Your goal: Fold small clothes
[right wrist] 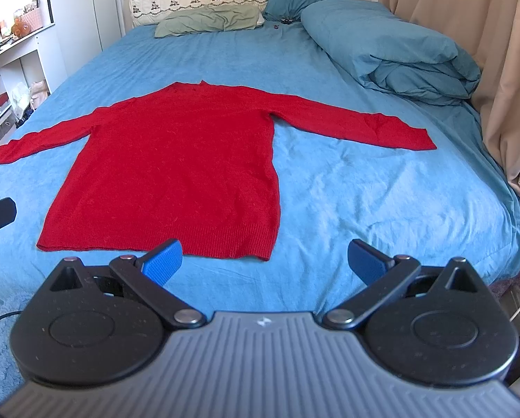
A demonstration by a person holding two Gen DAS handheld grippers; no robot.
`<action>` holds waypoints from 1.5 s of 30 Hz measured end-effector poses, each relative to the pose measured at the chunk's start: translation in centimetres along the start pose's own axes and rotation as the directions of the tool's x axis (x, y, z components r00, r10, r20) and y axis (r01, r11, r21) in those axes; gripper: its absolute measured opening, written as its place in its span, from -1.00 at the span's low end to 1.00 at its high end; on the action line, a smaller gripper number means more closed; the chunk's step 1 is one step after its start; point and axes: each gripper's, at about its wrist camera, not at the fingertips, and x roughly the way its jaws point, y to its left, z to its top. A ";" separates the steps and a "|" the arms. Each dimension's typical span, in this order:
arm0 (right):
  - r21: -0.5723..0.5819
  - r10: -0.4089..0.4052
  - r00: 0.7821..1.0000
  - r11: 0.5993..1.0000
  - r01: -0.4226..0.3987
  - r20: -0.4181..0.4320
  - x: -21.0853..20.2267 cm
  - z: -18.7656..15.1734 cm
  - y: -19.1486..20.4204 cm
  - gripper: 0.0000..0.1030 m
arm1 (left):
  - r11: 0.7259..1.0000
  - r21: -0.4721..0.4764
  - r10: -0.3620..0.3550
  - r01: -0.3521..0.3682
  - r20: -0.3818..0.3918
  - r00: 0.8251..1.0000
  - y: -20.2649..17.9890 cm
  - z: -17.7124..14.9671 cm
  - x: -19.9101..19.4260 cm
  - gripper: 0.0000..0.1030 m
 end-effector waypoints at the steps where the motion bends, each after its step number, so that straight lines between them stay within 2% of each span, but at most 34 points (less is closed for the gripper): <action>1: -0.001 0.000 1.000 1.000 0.000 0.001 -0.1 0.0 0.0 1.00 | 1.000 -0.001 0.000 0.000 0.001 1.000 0.0 0.0 0.0 1.00; 8: -0.023 0.010 1.000 1.000 -0.009 0.014 -0.9 0.3 0.1 1.00 | 1.000 0.002 -0.004 0.004 0.018 1.000 -0.2 0.4 -0.7 1.00; 12: -0.011 0.021 0.999 1.000 -0.021 0.048 -2.2 1.4 -0.6 1.00 | 1.000 0.003 -0.010 0.009 0.045 0.999 -0.6 1.7 -1.5 1.00; 16: 0.011 0.021 0.995 1.000 -0.022 0.094 -2.8 4.0 -2.2 1.00 | 1.000 0.009 -0.024 0.023 0.101 0.995 -1.3 4.7 -1.4 1.00; 21: 0.066 0.003 0.990 0.998 -0.013 0.141 -0.1 8.4 -5.5 1.00 | 0.994 0.022 -0.105 0.103 0.157 0.982 -3.4 10.2 1.8 1.00; 26: 0.123 -0.070 0.987 0.991 0.052 0.147 6.7 12.0 -9.8 1.00 | 0.977 0.084 -0.209 0.197 0.173 0.963 -7.1 14.9 8.3 1.00; 32: 0.220 -0.179 0.974 0.965 0.145 0.141 18.7 12.9 -15.0 1.00 | 0.955 0.140 -0.276 0.261 0.104 0.956 -12.6 18.0 19.6 1.00; 34: 0.258 -0.195 0.971 0.953 0.156 0.135 22.7 12.8 -16.6 1.00 | 0.950 0.139 -0.289 0.278 0.067 0.955 -14.3 18.3 24.0 1.00; 41: 0.379 -0.225 0.973 0.906 0.189 0.054 34.2 12.1 -20.5 1.00 | 0.927 0.125 -0.345 0.354 -0.088 0.934 -19.4 18.6 37.2 1.00; 42: 0.398 -0.225 0.973 0.898 0.190 0.043 35.6 12.0 -21.1 0.98 | 0.925 0.119 -0.348 0.360 -0.107 0.931 -19.9 18.5 38.7 1.00; 45: 0.458 -0.217 0.976 0.870 0.182 0.024 38.8 11.8 -22.6 0.74 | 0.926 0.094 -0.346 0.366 -0.177 0.921 -21.4 18.1 43.3 1.00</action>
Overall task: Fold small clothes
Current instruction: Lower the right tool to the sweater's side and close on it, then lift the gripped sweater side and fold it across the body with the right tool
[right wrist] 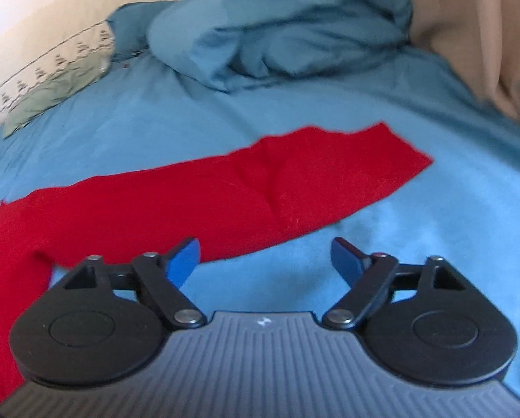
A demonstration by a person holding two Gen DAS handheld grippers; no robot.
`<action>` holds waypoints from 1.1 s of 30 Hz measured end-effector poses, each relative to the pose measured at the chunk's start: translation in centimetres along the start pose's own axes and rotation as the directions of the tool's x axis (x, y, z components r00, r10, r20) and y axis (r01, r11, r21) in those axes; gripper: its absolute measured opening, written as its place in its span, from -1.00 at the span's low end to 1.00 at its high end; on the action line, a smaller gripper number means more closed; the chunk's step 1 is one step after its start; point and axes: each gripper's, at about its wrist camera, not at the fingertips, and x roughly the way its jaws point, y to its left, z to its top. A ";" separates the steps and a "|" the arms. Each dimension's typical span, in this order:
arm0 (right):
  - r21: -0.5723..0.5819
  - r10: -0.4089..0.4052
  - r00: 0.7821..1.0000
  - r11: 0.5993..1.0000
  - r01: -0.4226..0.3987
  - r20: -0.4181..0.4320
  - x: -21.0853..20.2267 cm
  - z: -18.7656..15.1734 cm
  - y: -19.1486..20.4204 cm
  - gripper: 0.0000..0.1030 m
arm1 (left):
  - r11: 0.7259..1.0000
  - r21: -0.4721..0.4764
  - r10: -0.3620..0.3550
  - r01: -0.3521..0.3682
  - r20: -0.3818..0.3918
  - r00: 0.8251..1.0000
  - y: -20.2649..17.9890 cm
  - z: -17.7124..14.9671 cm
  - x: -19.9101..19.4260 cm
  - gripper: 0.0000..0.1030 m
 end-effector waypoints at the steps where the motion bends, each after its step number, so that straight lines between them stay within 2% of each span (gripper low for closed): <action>1: 0.019 0.001 1.000 1.000 -0.001 -0.001 0.7 0.0 -0.2 0.62 | 1.000 -0.018 -0.002 0.002 -0.032 0.999 0.3 -0.1 1.4 1.00; 5: 0.015 -0.036 0.997 0.999 0.035 0.067 2.7 0.1 -0.2 0.49 | 0.997 -0.082 -0.024 0.013 -0.136 0.990 0.8 -0.4 6.5 1.00; 7: -0.005 -0.044 0.995 0.999 0.045 0.093 3.4 0.3 0.0 0.39 | 0.998 -0.070 -0.007 -0.004 -0.157 0.988 0.6 -0.7 7.8 1.00; 9: -0.020 -0.053 0.993 0.998 0.056 0.110 3.8 0.5 0.1 0.18 | 0.999 -0.004 0.033 -0.034 -0.144 0.989 -0.3 -0.9 8.1 1.00; 10: -0.022 -0.053 0.992 0.998 0.056 0.115 3.8 0.6 0.2 -0.01 | 0.998 0.032 0.053 -0.049 -0.138 0.989 -0.7 -0.9 8.4 1.00; 14: -0.015 -0.040 0.992 0.999 0.042 0.118 4.0 1.7 0.4 -0.46 | 0.996 0.062 0.071 -0.063 -0.136 0.988 -0.9 -1.2 8.8 1.00; 19: -0.038 0.019 0.989 0.999 -0.013 0.145 2.4 4.3 2.4 -0.56 | 0.995 0.095 0.054 -0.040 -0.152 0.987 -0.8 -0.5 9.1 1.00; 23: -0.058 0.144 0.973 0.989 -0.136 0.179 0.2 8.2 6.2 -0.57 | 0.999 0.037 0.015 -0.009 -0.179 0.984 1.3 0.5 8.9 1.00; 25: -0.100 0.230 0.954 0.972 -0.214 0.194 -1.1 10.0 9.5 -0.57 | 0.999 0.000 0.035 -0.036 -0.169 0.985 2.9 0.9 7.6 1.00; 28: -0.197 0.386 0.907 0.915 -0.352 0.170 -2.5 11.0 16.4 -0.57 | 0.990 -0.011 0.140 -0.142 -0.116 0.983 7.0 1.0 4.5 1.00; 31: -0.314 0.561 0.822 0.802 -0.509 0.100 -3.2 9.3 24.1 -0.57 | 0.972 -0.070 0.216 -0.223 -0.090 0.972 12.6 0.2 1.7 1.00; 33: -0.395 0.665 0.746 0.695 -0.601 0.034 -2.9 6.6 28.9 -0.57 | 0.954 -0.136 0.254 -0.268 -0.112 0.961 16.1 -0.9 0.3 1.00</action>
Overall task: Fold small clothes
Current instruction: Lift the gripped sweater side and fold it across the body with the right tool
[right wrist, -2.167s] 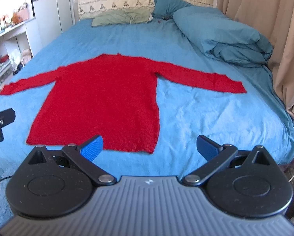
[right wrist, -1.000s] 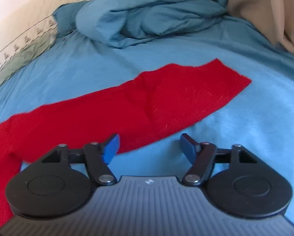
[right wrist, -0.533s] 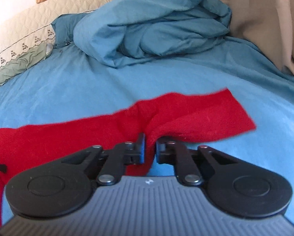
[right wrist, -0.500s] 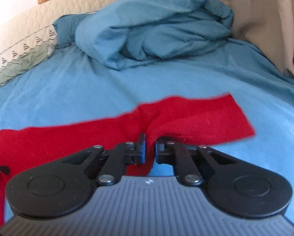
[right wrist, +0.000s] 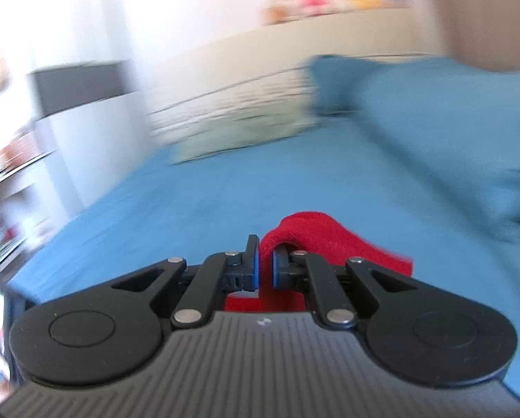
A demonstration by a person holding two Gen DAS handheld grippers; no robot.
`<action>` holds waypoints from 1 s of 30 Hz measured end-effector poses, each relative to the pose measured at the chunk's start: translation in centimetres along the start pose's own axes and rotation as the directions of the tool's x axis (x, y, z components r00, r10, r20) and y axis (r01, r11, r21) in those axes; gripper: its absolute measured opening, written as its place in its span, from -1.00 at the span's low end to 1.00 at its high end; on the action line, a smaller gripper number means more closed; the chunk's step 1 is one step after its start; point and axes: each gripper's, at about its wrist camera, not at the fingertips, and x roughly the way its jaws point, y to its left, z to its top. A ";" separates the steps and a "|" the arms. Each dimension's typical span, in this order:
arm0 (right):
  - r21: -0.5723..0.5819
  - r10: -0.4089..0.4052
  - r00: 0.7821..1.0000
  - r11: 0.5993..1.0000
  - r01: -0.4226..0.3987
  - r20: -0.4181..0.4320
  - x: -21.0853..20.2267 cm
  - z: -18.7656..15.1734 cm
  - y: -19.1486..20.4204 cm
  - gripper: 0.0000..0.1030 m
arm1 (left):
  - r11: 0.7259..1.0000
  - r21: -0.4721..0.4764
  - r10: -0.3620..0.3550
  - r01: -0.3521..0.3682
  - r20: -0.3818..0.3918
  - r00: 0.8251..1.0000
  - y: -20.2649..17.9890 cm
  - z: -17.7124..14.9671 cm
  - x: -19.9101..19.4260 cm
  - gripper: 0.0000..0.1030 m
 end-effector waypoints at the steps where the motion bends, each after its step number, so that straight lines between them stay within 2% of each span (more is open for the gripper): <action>1: -0.041 0.083 0.996 0.996 -0.084 -0.023 1.8 -1.1 2.1 -0.57 | 0.999 -0.035 0.001 -0.002 -0.020 1.000 2.2 -0.7 -0.1 1.00; 4: -0.089 0.168 0.975 0.979 -0.182 -0.146 6.3 -4.8 6.5 -0.57 | 0.996 -0.085 0.026 -0.028 -0.031 0.999 6.5 -2.8 -0.1 1.00; 7: -0.126 0.166 0.951 0.971 -0.204 -0.260 9.2 -8.9 9.0 -0.57 | 0.994 -0.100 0.038 -0.041 -0.033 0.999 9.2 -4.4 0.0 1.00; 11: -0.157 0.146 0.942 0.967 -0.200 -0.303 9.5 -11.6 9.8 -0.48 | 0.990 -0.135 0.023 -0.028 -0.041 0.999 10.6 -5.1 0.0 1.00; 12: -0.157 0.144 0.939 0.967 -0.200 -0.311 9.2 -11.8 9.7 -0.39 | 0.991 -0.136 0.018 -0.022 -0.033 0.999 10.8 -5.1 -0.1 1.00; 13: -0.159 0.144 0.938 0.966 -0.202 -0.315 8.7 -11.8 9.5 -0.03 | 0.991 -0.133 0.014 -0.017 -0.025 1.000 10.7 -5.0 -0.6 1.00; 14: -0.170 0.136 0.941 0.966 -0.196 -0.309 8.8 -11.5 9.5 0.43 | 0.991 -0.132 0.011 -0.013 -0.016 1.000 10.7 -4.9 -0.9 1.00; 16: -0.209 0.117 0.956 0.962 -0.177 -0.270 6.7 -11.3 9.1 0.75 | 0.992 -0.125 0.000 0.000 0.004 1.000 10.3 -4.7 -2.1 1.00; 18: -0.236 0.104 0.964 0.958 -0.163 -0.243 4.5 -10.7 8.1 0.85 | 0.994 -0.105 -0.017 0.020 0.033 0.999 9.8 -4.1 -3.0 1.00; 22: -0.233 0.009 0.982 0.971 -0.054 -0.190 0.2 -9.7 5.6 1.00 | 0.997 -0.029 -0.068 0.071 0.108 0.992 7.2 -2.3 -4.9 1.00; 24: -0.217 -0.052 0.983 0.976 0.012 -0.177 -1.5 -9.9 4.6 1.00 | 0.995 0.024 -0.102 0.100 0.115 0.988 5.0 -1.6 -4.9 1.00; 28: -0.182 -0.180 0.963 0.973 0.143 -0.202 -3.2 -11.5 3.0 1.00 | 0.978 0.166 -0.137 0.124 0.066 0.988 0.0 -1.4 -2.8 0.98; 30: -0.199 -0.254 0.942 0.957 0.211 -0.219 -3.6 -12.5 2.5 1.00 | 0.967 0.197 -0.166 0.161 0.011 0.986 -1.3 -1.7 -1.1 0.80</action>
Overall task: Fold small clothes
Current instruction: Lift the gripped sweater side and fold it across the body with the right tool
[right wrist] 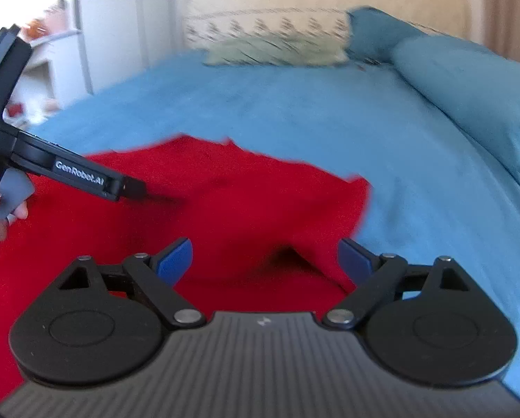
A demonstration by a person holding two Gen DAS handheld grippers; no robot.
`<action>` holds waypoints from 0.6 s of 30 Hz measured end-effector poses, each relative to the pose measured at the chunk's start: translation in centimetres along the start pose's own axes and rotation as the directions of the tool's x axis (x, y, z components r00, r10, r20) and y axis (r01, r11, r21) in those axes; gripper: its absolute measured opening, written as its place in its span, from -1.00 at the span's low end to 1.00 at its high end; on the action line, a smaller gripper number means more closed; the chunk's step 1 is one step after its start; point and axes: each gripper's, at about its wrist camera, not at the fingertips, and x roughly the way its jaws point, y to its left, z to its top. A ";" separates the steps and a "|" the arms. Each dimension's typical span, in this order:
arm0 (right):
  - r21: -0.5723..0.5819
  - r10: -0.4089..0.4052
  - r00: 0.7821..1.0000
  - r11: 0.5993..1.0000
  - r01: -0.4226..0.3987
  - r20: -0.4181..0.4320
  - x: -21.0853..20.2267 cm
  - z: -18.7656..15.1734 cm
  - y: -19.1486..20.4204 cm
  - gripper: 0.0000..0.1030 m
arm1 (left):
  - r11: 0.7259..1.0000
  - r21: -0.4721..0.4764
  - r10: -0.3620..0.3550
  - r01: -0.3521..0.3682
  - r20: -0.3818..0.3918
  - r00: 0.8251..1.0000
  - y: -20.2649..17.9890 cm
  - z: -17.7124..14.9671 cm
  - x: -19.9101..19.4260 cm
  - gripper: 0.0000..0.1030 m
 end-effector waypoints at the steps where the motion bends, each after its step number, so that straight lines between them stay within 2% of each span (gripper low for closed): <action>1: -0.002 -0.037 0.999 0.999 0.037 -0.018 0.0 -0.5 -0.2 1.00 | 1.000 0.008 -0.006 0.006 -0.012 1.000 -0.3 -0.1 0.8 0.66; 3: 0.017 -0.075 0.996 0.997 0.075 -0.045 0.2 -1.1 -0.6 1.00 | 1.000 0.012 0.006 -0.005 -0.022 1.000 -0.5 -0.2 2.2 0.58; 6: 0.087 -0.042 0.997 0.995 0.048 -0.064 0.8 -2.0 -1.6 1.00 | 0.999 0.010 0.034 -0.034 -0.015 0.999 -0.6 -0.3 3.9 0.41; 8: 0.113 -0.041 0.997 0.992 0.048 -0.071 1.2 -2.2 -1.6 1.00 | 0.998 -0.009 0.054 -0.054 0.009 0.998 -0.3 -0.2 4.6 0.18; 9: 0.123 -0.042 0.997 0.991 0.050 -0.071 1.4 -2.2 -1.6 1.00 | 0.998 -0.034 0.056 -0.055 0.021 0.998 0.3 -0.2 4.6 0.11; 11: 0.142 -0.036 0.997 0.989 0.045 -0.063 1.7 -2.2 -1.6 1.00 | 0.992 -0.114 0.058 -0.053 0.044 0.997 1.8 -0.4 4.2 -0.20; 15: 0.139 -0.033 0.998 0.989 0.039 -0.045 2.8 -1.7 -1.8 1.00 | 0.961 -0.273 0.078 -0.049 0.094 0.992 5.0 -1.9 2.6 -0.23; 18: 0.092 -0.043 0.999 0.995 0.044 -0.019 4.2 -0.8 -1.6 1.00 | 0.908 -0.418 0.071 -0.019 0.111 0.991 7.6 -4.0 1.4 -0.13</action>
